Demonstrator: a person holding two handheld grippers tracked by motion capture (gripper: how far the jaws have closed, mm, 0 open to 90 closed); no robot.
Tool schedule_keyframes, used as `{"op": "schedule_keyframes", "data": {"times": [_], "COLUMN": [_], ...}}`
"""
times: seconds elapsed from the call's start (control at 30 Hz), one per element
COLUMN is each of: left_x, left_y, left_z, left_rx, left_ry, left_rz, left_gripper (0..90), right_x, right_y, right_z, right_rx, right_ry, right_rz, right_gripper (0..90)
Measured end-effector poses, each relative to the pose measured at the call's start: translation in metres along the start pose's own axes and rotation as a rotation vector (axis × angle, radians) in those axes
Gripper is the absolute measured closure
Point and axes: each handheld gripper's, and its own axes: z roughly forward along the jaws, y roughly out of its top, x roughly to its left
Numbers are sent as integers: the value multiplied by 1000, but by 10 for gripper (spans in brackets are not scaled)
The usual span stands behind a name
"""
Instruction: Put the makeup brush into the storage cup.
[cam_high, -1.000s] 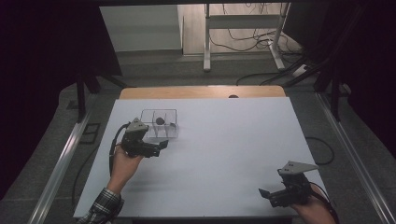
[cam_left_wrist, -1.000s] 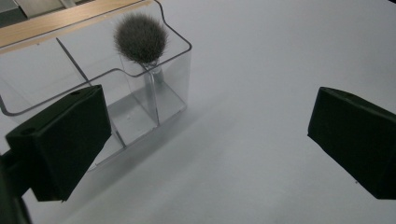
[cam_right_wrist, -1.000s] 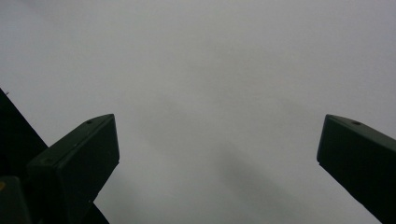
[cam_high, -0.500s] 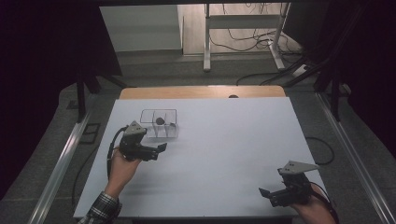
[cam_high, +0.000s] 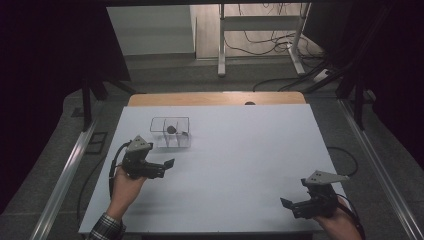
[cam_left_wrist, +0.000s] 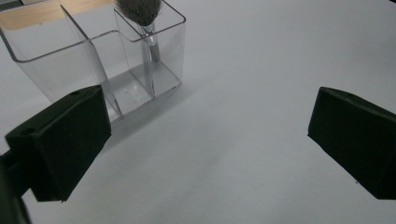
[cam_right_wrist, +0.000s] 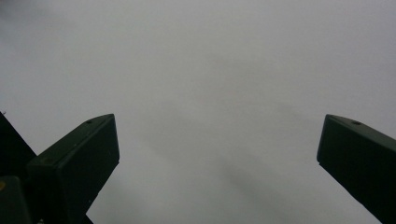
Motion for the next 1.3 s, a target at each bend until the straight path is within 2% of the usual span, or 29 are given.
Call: {"op": "schedule_keyframes", "data": {"times": [0.73, 1.3], "left_x": [-8, -10], "left_y": [-20, -31], "left_z": [-22, -34], "left_rx": [-1, 0], "left_ry": [5, 7], "left_rz": [-11, -15], "left_gripper": [0, 0], "right_x": [-7, -4], "right_y": [-4, -6], "right_z": [-6, -5], "right_rx": [-16, 5], "right_ry": [-13, -17], "right_rz": [26, 7], "right_gripper": [0, 0]}}
